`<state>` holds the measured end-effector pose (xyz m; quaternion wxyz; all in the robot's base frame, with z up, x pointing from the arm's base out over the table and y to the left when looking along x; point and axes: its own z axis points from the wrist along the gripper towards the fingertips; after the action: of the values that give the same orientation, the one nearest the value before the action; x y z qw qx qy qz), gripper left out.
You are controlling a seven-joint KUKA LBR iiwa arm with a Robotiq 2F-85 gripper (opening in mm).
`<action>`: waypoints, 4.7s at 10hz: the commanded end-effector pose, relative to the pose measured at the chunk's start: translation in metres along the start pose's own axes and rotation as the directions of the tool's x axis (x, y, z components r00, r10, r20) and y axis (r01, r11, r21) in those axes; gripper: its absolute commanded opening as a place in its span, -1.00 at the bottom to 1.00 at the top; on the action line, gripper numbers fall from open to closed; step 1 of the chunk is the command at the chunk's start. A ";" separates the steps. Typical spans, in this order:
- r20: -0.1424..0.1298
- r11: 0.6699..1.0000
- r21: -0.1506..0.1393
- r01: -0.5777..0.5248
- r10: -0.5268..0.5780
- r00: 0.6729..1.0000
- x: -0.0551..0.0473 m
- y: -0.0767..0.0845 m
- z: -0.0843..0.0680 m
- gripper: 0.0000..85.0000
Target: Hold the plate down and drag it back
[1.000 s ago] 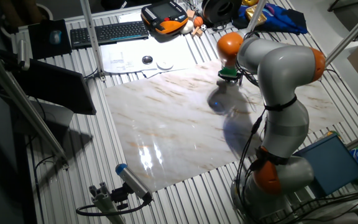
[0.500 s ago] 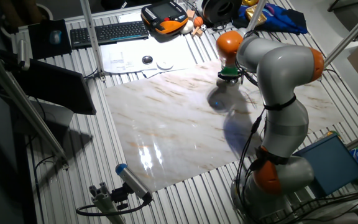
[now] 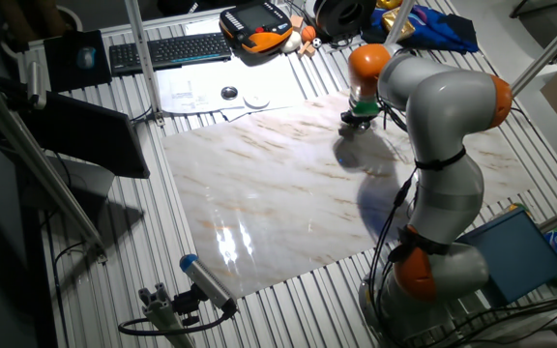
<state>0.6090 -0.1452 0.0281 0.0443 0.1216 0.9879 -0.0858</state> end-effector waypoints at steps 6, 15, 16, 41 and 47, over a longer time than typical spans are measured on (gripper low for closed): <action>0.042 0.994 0.019 0.110 -0.111 0.993 0.000 0.000 0.000 -1.00; 0.035 0.994 -0.026 0.109 -0.108 0.994 0.000 0.002 0.003 -1.00; 0.035 0.994 -0.027 0.108 -0.107 0.994 -0.001 0.003 0.004 -1.00; -0.081 0.996 -0.070 -0.054 0.048 0.996 0.035 0.101 -0.024 -1.00; -0.105 0.993 -0.064 -0.103 0.096 0.990 0.049 0.128 -0.033 -1.00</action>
<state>0.5908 -0.0050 0.0345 0.0022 0.1733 0.9839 -0.0433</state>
